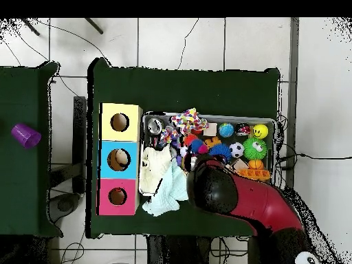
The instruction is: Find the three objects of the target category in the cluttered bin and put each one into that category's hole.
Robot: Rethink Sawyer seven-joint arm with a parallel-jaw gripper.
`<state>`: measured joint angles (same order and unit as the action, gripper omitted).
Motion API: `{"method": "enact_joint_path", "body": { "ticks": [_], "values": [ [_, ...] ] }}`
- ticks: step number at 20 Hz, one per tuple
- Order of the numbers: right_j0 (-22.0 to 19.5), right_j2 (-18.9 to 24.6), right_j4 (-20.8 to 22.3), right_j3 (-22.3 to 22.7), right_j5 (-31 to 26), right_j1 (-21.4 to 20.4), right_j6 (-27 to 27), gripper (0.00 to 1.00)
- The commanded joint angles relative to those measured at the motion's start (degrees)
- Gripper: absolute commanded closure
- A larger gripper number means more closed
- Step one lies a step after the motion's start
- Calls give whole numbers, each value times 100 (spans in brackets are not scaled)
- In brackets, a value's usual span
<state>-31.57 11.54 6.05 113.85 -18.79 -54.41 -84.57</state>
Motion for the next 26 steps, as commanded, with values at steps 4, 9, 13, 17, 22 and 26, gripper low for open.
{"method": "enact_joint_path", "body": {
  "ticks": [4,9,13,17,22,26],
  "values": [
    [-359,280,118,754,844,577,-882,100],
    [-446,352,154,621,849,693,-710,100],
    [-358,268,132,587,704,665,-697,100],
    [-252,158,157,530,660,696,-690,100],
    [-194,129,156,502,705,761,-714,100],
    [-171,117,145,405,545,727,-637,100]
  ]
}}
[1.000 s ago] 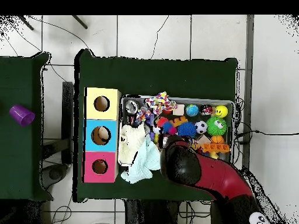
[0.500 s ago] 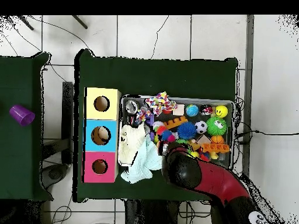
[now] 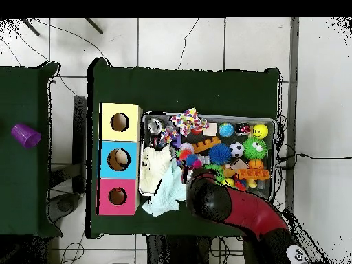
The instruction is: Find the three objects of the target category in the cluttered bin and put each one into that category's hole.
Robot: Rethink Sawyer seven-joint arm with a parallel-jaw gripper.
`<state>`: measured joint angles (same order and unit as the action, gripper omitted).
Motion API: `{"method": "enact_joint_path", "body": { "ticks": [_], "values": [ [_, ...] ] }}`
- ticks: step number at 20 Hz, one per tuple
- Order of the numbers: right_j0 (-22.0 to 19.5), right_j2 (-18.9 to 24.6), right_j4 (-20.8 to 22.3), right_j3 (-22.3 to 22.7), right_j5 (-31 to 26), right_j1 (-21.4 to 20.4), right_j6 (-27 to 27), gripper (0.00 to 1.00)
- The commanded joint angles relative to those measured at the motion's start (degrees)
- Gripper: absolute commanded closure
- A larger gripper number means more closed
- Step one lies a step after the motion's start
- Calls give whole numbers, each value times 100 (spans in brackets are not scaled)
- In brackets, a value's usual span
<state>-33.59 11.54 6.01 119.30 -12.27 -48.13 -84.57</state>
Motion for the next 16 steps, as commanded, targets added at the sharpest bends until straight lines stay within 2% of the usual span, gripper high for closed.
{"method": "enact_joint_path", "body": {
  "ticks": [1,6,10,13,16],
  "values": [
    [51,95,152,-177,-159,74,-616,100],
    [293,-282,313,-524,-647,-172,-384,100],
    [22,-123,200,-401,-1023,-618,-126,100],
    [250,-370,318,-677,-1365,-838,-75,100],
    [-158,45,189,-617,-1407,-787,129,100]
  ]
}}
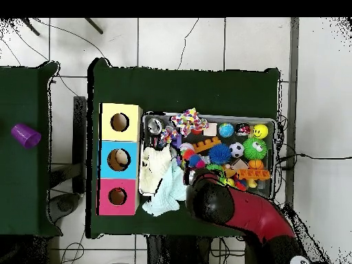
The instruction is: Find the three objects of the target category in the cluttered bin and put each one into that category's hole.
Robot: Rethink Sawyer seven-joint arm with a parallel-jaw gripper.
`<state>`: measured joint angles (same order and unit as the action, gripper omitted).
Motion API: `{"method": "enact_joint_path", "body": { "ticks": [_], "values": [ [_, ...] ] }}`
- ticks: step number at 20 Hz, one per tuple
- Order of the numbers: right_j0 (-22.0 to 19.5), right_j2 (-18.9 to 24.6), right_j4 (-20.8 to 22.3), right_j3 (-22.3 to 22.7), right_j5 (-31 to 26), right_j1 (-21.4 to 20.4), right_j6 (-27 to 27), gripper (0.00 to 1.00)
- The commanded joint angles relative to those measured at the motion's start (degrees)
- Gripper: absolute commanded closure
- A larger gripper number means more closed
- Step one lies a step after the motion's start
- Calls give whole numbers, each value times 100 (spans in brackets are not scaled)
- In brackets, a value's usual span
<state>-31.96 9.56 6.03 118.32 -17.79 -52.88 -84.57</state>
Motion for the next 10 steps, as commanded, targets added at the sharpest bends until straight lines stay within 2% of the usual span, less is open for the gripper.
{"method": "enact_joint_path", "body": {
  "ticks": [1,5,10],
  "values": [
    [-443,352,139,-476,-863,-299,162,100],
    [-526,365,250,-477,-754,-270,132,100],
    [-665,455,399,-480,-465,23,107,100]
  ]
}}
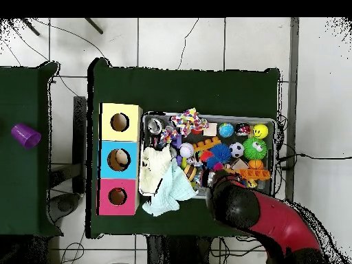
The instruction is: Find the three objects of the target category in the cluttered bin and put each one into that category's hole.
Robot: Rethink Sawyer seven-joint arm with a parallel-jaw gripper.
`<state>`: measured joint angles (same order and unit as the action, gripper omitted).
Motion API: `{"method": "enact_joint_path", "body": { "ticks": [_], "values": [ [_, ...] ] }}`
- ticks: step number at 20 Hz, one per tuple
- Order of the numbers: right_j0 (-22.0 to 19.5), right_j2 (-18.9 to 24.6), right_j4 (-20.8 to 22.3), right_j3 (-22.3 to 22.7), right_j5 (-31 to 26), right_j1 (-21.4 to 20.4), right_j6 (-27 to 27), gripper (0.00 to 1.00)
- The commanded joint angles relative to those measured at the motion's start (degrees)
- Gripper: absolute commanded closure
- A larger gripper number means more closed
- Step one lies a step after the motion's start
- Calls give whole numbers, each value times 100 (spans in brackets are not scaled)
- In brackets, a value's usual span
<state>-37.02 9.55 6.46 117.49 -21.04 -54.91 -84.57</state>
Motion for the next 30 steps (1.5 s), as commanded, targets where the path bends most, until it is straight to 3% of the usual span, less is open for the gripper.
{"method": "enact_joint_path", "body": {
  "ticks": [1,6,11,14,16,18,22,27,30],
  "values": [
    [-150,455,355,-424,-170,289,79,100],
    [-139,464,528,-528,-153,497,74,100],
    [-223,382,695,-237,514,740,-263,100],
    [-37,242,562,0,471,530,-639,100],
    [81,148,665,-8,409,272,-604,100],
    [-163,426,573,-79,186,295,-354,100],
    [107,220,601,-35,330,179,-618,100],
    [-163,435,598,-133,157,327,-304,100],
    [153,182,747,-32,410,214,-539,100]
  ]
}}
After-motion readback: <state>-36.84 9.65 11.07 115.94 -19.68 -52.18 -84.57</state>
